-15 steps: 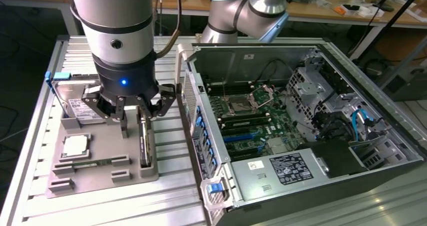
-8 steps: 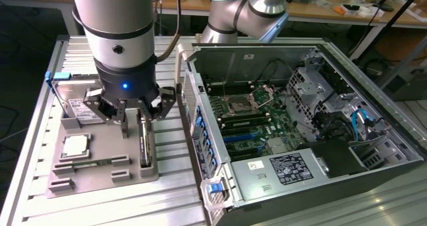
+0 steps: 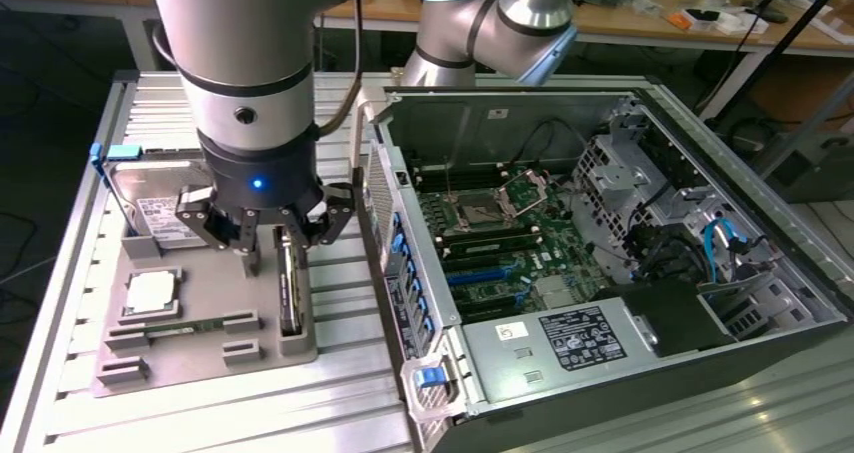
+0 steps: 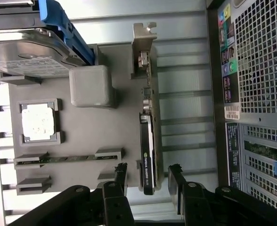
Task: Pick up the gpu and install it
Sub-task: 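Pick up the gpu and move the gpu toward the slot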
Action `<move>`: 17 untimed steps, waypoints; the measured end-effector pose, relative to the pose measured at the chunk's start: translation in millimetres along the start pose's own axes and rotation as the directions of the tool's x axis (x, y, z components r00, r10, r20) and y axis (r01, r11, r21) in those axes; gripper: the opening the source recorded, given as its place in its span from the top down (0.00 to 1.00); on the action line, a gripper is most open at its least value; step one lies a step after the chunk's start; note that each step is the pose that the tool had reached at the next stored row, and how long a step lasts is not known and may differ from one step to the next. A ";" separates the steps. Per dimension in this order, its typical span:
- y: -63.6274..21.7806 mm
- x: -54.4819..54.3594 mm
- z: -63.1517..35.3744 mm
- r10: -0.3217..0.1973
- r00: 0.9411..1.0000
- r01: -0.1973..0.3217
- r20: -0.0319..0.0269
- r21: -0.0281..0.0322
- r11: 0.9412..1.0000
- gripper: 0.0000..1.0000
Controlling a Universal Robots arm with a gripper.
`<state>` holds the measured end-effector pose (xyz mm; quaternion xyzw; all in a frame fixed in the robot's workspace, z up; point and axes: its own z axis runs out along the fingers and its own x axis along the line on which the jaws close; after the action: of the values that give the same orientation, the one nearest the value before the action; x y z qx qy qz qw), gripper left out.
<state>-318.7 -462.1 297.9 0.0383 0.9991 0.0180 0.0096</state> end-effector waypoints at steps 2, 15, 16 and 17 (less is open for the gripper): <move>0.0 -0.9 3.1 0.000 1.000 0.000 0.000 0.000 1.000 0.52; -0.5 -6.5 29.1 0.000 1.000 0.000 0.000 0.000 1.000 0.52; -0.5 -6.6 30.5 0.000 1.000 0.000 0.000 0.000 1.000 0.52; -0.5 -6.7 31.8 0.000 1.000 0.000 0.000 0.000 1.000 0.52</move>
<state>-311.5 -462.0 266.2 0.0384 0.9991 0.0180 0.0096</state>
